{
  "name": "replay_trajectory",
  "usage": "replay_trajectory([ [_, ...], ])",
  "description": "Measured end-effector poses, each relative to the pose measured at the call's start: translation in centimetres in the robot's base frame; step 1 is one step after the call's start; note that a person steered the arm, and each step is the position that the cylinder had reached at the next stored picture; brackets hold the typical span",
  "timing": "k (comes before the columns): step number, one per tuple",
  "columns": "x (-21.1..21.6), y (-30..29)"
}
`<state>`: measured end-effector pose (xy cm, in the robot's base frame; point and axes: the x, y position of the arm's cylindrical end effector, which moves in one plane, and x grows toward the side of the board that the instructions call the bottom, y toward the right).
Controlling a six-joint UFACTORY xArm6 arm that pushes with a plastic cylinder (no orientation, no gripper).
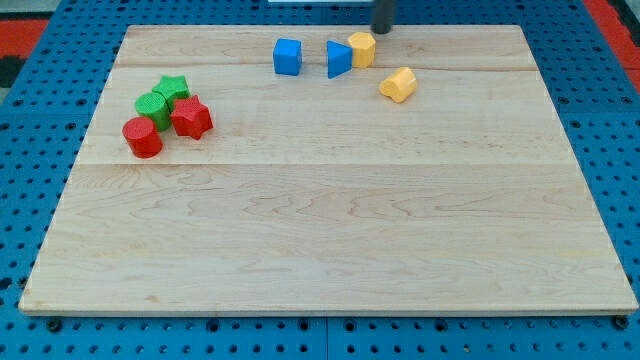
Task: Move the blue triangle into the blue cube
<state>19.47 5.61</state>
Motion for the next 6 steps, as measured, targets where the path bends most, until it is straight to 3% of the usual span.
replay_trajectory([
  [1,0.6,-4.5],
  [2,3.7,-1.1],
  [3,4.1,2.9],
  [4,5.5,2.5],
  [6,6.1,-4.7],
])
